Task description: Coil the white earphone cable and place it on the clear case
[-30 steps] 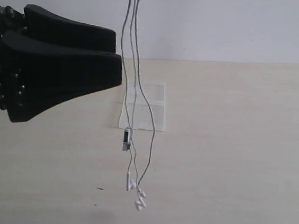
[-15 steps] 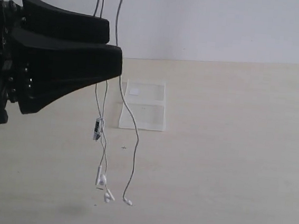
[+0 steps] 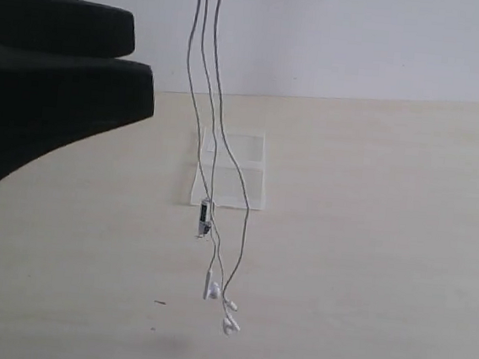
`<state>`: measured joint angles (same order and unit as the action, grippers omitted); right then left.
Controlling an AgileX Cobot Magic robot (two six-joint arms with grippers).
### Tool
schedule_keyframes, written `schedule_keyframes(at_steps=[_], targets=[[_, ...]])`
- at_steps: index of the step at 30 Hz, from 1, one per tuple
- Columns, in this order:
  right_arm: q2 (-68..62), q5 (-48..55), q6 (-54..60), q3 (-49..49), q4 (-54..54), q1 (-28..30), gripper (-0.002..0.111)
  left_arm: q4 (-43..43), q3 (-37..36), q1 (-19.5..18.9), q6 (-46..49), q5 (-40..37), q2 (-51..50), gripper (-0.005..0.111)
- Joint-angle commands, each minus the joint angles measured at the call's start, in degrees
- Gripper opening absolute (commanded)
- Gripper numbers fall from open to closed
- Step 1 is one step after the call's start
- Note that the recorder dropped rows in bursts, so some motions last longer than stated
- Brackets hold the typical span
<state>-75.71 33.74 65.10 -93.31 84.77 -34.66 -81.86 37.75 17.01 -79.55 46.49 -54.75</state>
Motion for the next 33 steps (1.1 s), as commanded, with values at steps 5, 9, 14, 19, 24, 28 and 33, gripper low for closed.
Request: schedule_keyframes(at_steps=[5,9,14,19,24,28,33], targets=[[-0.19,0.87,0.41,-0.29,0.32,-0.03,0.000,5.27,0.35,0.30,8.31,-2.55,-6.19,0.079],[-0.19,0.87,0.41,-0.29,0.32,-0.03,0.000,11.37,0.35,0.30,12.08,1.83,-9.78,0.079],[-0.42,0.86,1.51,-0.29,0.57,-0.03,0.000,12.24,0.35,1.87,15.45,4.36,-12.51,0.079],[-0.85,-0.03,1.48,-0.29,1.29,-0.03,0.000,16.16,0.35,4.09,19.57,2.27,-12.63,0.078],[-1.78,-0.11,3.81,-0.29,5.58,-0.03,0.000,17.67,0.35,5.21,21.39,1.76,-12.63,0.078],[-1.91,-1.41,4.70,-0.29,6.76,-0.03,0.000,17.55,0.35,5.21,20.99,-0.54,-12.63,0.078],[-1.91,-1.54,8.47,-0.29,12.29,-0.03,0.000,17.55,0.35,5.21,20.99,-1.09,-13.38,0.078]])
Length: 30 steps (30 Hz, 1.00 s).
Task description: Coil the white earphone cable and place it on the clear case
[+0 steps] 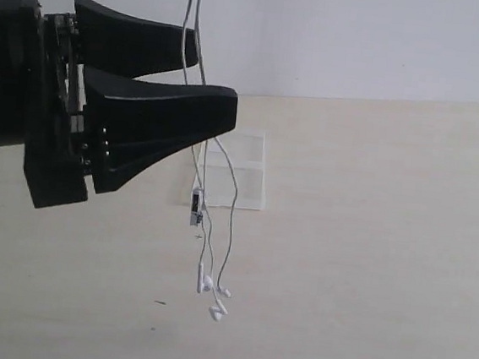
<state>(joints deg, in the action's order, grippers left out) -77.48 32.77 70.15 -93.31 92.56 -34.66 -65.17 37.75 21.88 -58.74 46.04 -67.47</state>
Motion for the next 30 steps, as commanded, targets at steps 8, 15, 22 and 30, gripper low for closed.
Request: schedule_keyframes(at_steps=[8,15,22,30], targets=[[-0.13,1.03,4.30,-0.29,6.04,-0.03,0.000,3.06,0.35,0.34,1.64,2.30,-4.12,0.063],[0.10,1.41,4.30,-0.29,6.04,-0.03,0.000,4.60,0.35,0.34,2.88,2.32,-6.07,0.063],[0.20,1.41,4.88,-0.29,6.04,-0.03,0.000,4.37,0.35,0.34,3.10,2.32,-6.07,0.042],[1.77,-1.99,4.99,-0.29,4.50,-0.03,0.000,4.24,0.35,0.34,3.10,2.21,-5.93,0.042]])
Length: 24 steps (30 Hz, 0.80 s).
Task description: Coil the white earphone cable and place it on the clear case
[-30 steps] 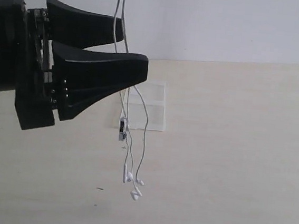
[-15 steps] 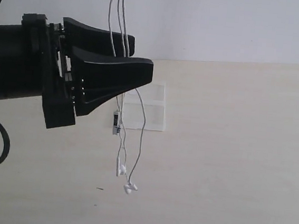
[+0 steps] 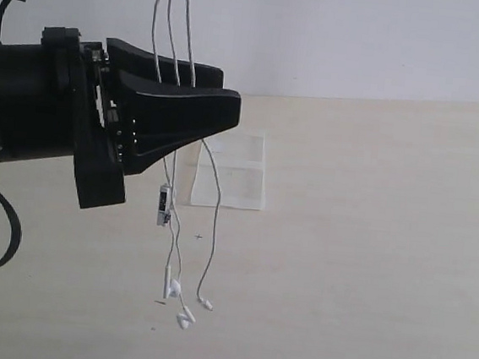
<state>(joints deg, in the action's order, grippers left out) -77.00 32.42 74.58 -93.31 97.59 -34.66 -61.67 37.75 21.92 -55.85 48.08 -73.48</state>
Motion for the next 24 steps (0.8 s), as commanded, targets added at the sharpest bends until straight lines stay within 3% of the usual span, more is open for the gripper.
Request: schedule_keyframes(at_steps=[1,5,10,12,14,17,19,24], targets=[[1.39,-2.18,0.56,-0.29,-0.75,-0.03,0.000,0.73,0.35,0.30,0.27,0.17,0.19,0.042],[1.79,-2.83,0.56,-0.29,-1.03,-0.03,0.000,0.73,0.35,0.30,1.10,0.17,0.21,0.041],[1.79,-2.42,0.36,-0.29,-1.07,-0.03,0.000,1.01,0.35,0.30,1.55,0.56,0.21,0.018],[1.79,-2.42,0.36,-0.29,-1.07,-0.03,0.000,1.01,0.35,0.30,1.69,1.80,0.21,0.014],[1.79,-2.42,0.36,-0.29,-1.07,-0.03,0.000,1.01,0.35,0.30,1.69,3.73,0.21,0.023],[1.69,-2.24,0.36,-0.29,-1.07,-0.03,0.000,1.24,0.35,0.30,1.69,4.13,0.08,0.052],[1.69,-1.94,0.36,-0.29,-1.07,-0.03,0.000,1.76,0.35,0.30,1.69,4.38,0.08,0.057],[1.69,-0.71,0.27,-0.29,0.15,-0.03,0.000,5.36,0.35,0.30,1.80,4.38,0.08,0.057]])
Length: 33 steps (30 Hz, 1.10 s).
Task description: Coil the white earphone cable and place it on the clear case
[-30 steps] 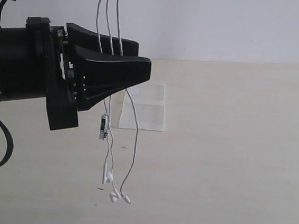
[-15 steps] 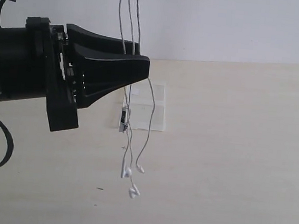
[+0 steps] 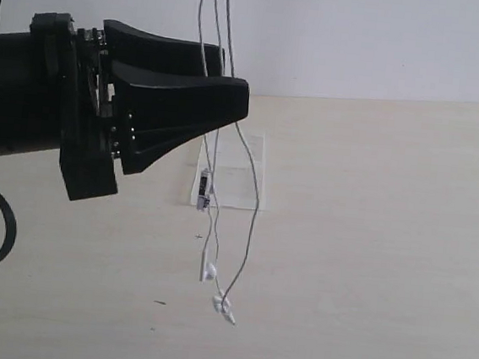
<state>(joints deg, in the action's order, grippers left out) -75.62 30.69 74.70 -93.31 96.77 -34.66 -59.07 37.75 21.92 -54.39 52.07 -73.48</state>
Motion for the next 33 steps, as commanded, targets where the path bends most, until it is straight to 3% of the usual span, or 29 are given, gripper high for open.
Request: schedule_keyframes(at_steps=[1,3,12,21,28,33], targets=[[0.31,1.03,0.16,-0.29,1.40,-0.03,0.000,2.76,0.35,0.30,0.46,0.39,0.08,0.057],[0.31,1.03,0.16,-0.29,2.26,-0.03,0.000,2.76,0.35,0.30,0.46,0.28,0.08,0.054],[0.31,1.03,0.36,-0.29,3.18,-0.03,0.000,2.76,0.35,0.30,0.46,0.16,0.08,0.021],[0.31,1.98,0.36,-0.29,3.18,-0.03,0.000,2.76,0.35,0.30,1.91,-0.12,0.08,0.000],[1.69,0.42,0.25,-0.29,3.18,-0.03,0.000,0.45,0.35,0.30,1.64,-4.50,0.08,0.000],[3.12,-1.30,-11.18,-0.29,-7.79,-0.03,0.000,1.12,0.35,0.30,1.53,-4.82,0.31,0.000]])
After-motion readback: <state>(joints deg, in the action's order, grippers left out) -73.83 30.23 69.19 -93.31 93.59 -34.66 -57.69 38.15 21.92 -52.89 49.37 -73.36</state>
